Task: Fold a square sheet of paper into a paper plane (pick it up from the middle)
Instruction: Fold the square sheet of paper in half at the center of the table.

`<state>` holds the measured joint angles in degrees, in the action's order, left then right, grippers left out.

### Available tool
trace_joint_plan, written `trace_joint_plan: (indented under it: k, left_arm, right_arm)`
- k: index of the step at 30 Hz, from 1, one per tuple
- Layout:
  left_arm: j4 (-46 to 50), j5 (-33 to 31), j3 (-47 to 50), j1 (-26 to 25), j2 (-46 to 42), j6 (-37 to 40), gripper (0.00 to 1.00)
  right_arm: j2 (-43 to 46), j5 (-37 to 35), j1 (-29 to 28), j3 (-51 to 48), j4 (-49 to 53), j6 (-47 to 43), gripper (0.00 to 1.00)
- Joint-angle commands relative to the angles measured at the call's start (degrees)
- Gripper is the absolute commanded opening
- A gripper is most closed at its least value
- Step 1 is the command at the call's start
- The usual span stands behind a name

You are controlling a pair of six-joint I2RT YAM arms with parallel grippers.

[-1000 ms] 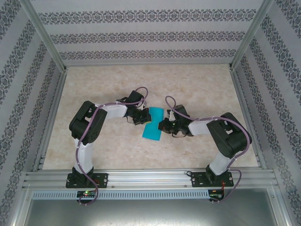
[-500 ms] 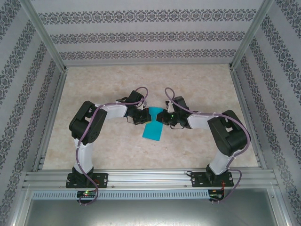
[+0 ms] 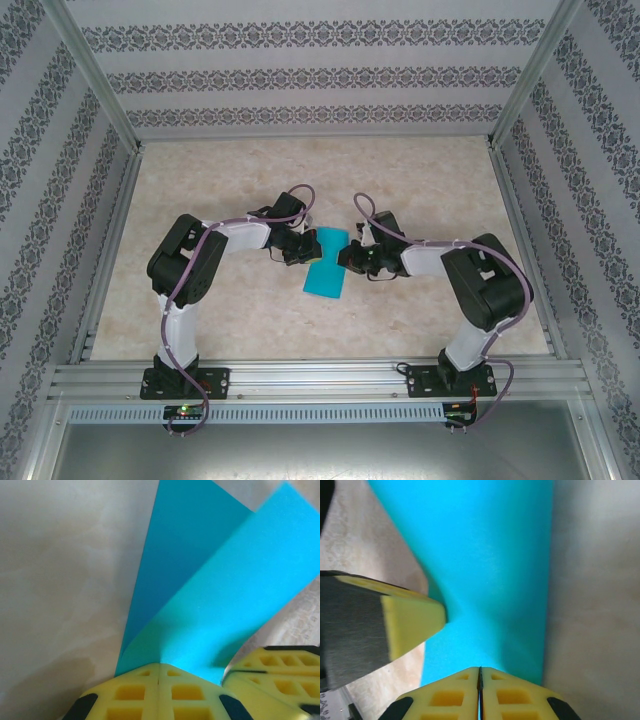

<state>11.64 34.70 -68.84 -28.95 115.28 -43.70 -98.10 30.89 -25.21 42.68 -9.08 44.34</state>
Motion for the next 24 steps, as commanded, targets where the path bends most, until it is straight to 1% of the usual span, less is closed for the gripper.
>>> trace_joint_plan:
  k: [1,8,16,20,24]
  left_arm:
    - [5.9,-3.7,1.5,-0.9,0.6,1.2,0.0]
    - [5.8,-3.6,1.7,-0.9,0.4,1.2,0.0]
    - [5.6,-3.7,1.9,-0.9,0.3,1.2,0.0]
    - [5.7,-3.7,2.0,-0.9,0.1,1.2,0.0]
    - [5.5,-3.7,2.1,-0.9,0.2,1.2,0.0]
  right_arm:
    - [2.1,-0.3,0.8,4.4,2.8,-2.7,0.1]
    - [-3.2,0.9,2.0,5.0,1.1,-2.7,0.09]
    - [-7.9,-2.1,2.1,4.4,3.5,-2.5,0.09]
    - [-4.8,-0.7,2.1,5.1,4.3,-1.8,0.1]
    - [-1.6,0.6,2.7,8.5,6.1,-3.4,0.1]
